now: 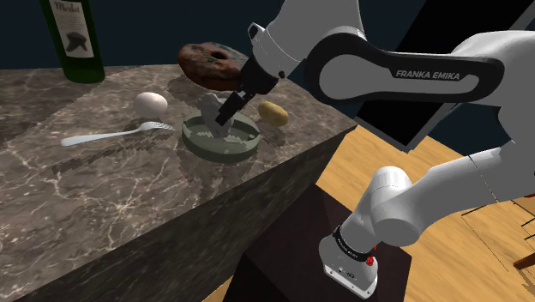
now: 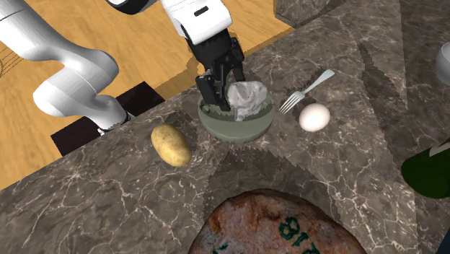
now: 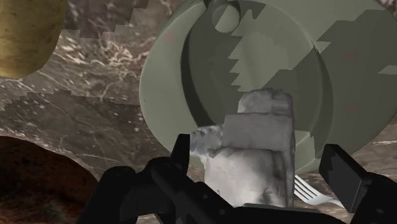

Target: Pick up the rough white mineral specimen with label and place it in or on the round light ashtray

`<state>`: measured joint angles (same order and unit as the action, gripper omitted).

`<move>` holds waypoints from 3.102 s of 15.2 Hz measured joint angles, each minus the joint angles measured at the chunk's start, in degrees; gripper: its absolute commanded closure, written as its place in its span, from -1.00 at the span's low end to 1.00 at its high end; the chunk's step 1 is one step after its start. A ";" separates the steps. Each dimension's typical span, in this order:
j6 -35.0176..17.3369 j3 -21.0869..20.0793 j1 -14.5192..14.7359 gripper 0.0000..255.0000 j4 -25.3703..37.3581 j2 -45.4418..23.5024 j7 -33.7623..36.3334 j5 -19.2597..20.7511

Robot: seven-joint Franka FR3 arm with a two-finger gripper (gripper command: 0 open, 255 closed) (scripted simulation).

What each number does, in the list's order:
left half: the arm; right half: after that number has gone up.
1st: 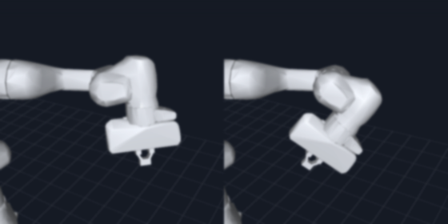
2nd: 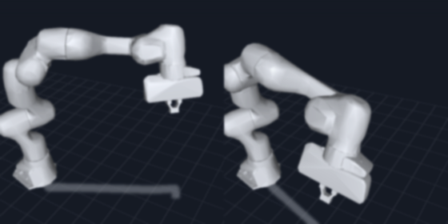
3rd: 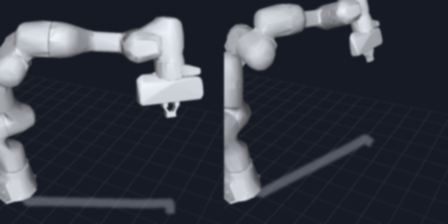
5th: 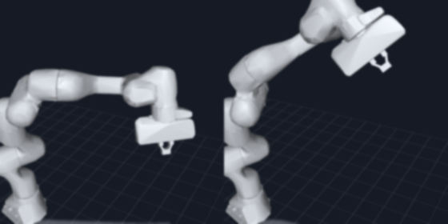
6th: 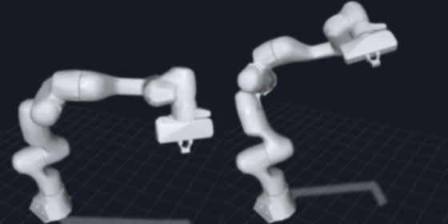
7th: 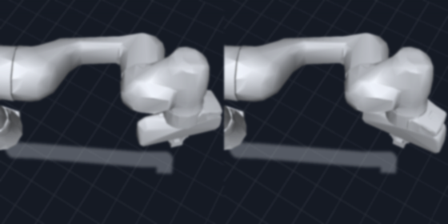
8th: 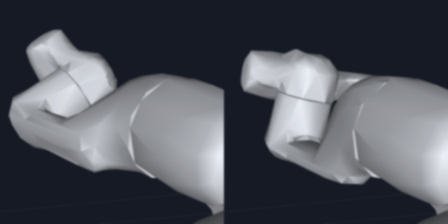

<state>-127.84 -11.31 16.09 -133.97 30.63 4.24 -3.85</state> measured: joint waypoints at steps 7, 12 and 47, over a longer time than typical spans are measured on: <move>-0.03 -0.01 0.01 1.00 0.03 0.01 0.00 0.00; 0.39 -0.01 0.00 1.00 0.40 0.01 0.02 0.02; 4.91 0.34 0.34 1.00 1.45 3.40 -0.04 -0.34</move>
<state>-122.93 -10.97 16.43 -132.52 34.04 4.20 -4.19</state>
